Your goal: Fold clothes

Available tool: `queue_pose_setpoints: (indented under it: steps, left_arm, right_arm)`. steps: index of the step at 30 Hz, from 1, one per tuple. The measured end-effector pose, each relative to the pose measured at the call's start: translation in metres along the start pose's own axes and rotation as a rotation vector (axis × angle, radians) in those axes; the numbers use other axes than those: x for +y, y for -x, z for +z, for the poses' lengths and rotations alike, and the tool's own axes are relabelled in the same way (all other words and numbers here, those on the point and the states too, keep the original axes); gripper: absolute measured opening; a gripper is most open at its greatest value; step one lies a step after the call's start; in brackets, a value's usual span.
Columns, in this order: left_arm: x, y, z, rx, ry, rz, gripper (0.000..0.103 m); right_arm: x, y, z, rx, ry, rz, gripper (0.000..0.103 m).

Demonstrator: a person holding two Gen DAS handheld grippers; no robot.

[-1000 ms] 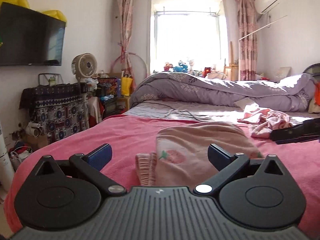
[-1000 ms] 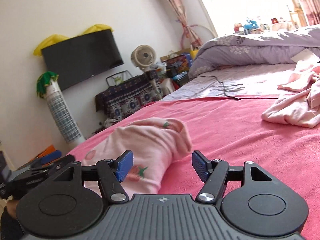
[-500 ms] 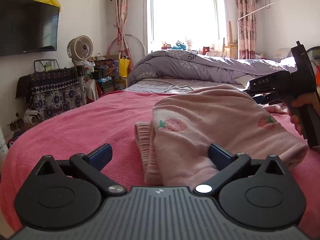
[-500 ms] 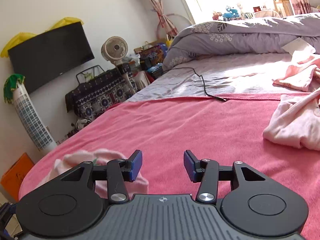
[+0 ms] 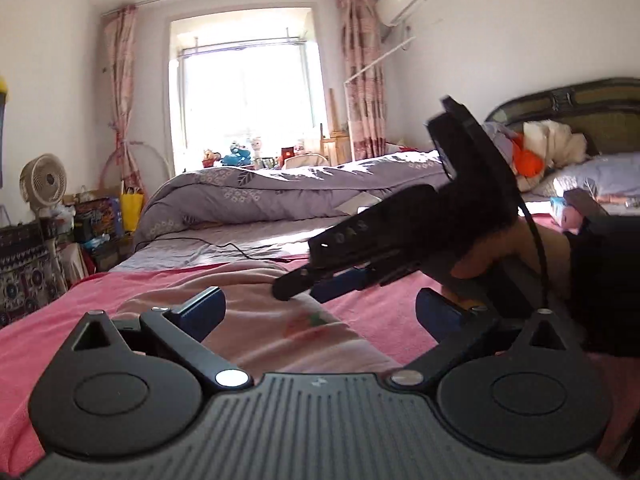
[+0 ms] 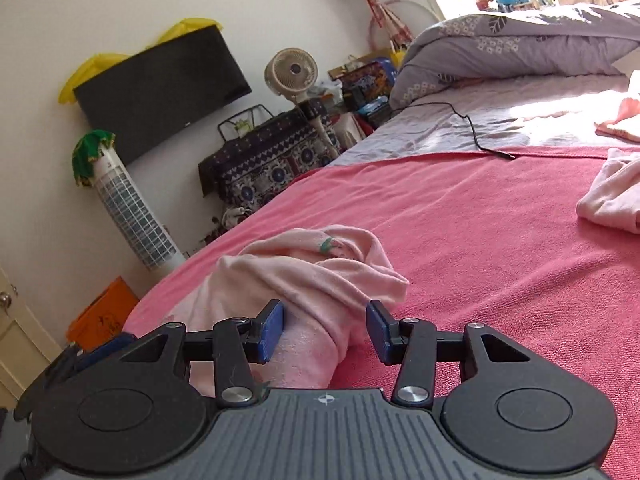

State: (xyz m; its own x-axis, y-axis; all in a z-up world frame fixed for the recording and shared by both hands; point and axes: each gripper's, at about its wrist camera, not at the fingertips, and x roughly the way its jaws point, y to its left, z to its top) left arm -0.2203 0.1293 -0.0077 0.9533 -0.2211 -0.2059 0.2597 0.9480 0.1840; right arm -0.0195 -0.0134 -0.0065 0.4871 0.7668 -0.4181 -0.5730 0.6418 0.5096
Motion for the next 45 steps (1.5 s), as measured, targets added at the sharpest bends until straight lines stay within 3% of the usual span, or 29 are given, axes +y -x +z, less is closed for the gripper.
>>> queue_pose_setpoints:
  steps: [1,3,4,7,10,19,23,25,27,33,37,40,42,43,45]
  left_arm:
    - [-0.011,-0.009,-0.005,0.026,-0.058,0.01,0.102]
    - [-0.014,-0.029,-0.026,0.108,-0.073,0.003,0.098]
    - [-0.016,-0.038,-0.036,0.146,-0.079,0.0,0.098]
    - [-0.008,-0.034,-0.039,0.134,-0.032,-0.038,0.097]
    - [-0.008,-0.033,-0.043,0.124,-0.036,-0.041,0.097]
    - [-0.006,-0.032,-0.043,0.122,-0.024,-0.048,0.098]
    - [-0.005,-0.032,-0.042,0.131,-0.02,-0.043,0.098]
    - [-0.006,-0.033,-0.041,0.136,-0.019,-0.04,0.098]
    - [-0.006,-0.034,-0.04,0.141,-0.017,-0.037,0.098]
    - [-0.007,-0.036,-0.037,0.155,-0.011,-0.027,0.098]
    - [-0.008,-0.034,-0.036,0.155,-0.011,-0.021,0.098]
    - [-0.005,-0.018,-0.033,0.148,-0.016,-0.034,0.099]
    - [0.004,0.0,-0.031,0.127,0.014,-0.036,0.1]
    - [0.01,0.01,-0.03,0.114,0.032,-0.033,0.101]
    - [0.025,0.025,-0.029,0.086,0.079,0.019,0.101]
  right_arm:
    - [-0.003,-0.003,0.001,0.005,-0.029,0.005,0.047]
    - [-0.015,-0.013,0.005,0.028,-0.127,0.042,0.041]
    - [-0.018,-0.019,0.006,0.046,-0.151,0.05,0.028]
    - [-0.019,-0.03,0.006,0.05,-0.163,0.057,0.026]
    - [-0.032,-0.043,0.013,0.026,-0.261,0.078,0.022]
    - [-0.068,-0.084,0.014,0.077,-0.507,0.199,0.022]
    - [-0.087,-0.069,0.009,0.082,-0.595,0.264,0.029]
    - [-0.091,-0.055,0.011,0.079,-0.581,0.255,0.036]
    - [-0.087,-0.038,0.013,0.065,-0.524,0.2,0.042]
    - [-0.046,-0.015,0.01,0.112,-0.259,0.054,0.043]
    - [-0.037,-0.031,0.014,0.097,-0.286,0.027,0.043]
    - [-0.052,-0.028,0.01,0.118,-0.413,0.098,0.043]
    - [-0.058,-0.018,0.004,0.166,-0.418,0.152,0.054]
    - [-0.06,-0.012,0.0,0.204,-0.419,0.181,0.071]
    - [-0.062,-0.002,-0.008,0.251,-0.405,0.229,0.075]
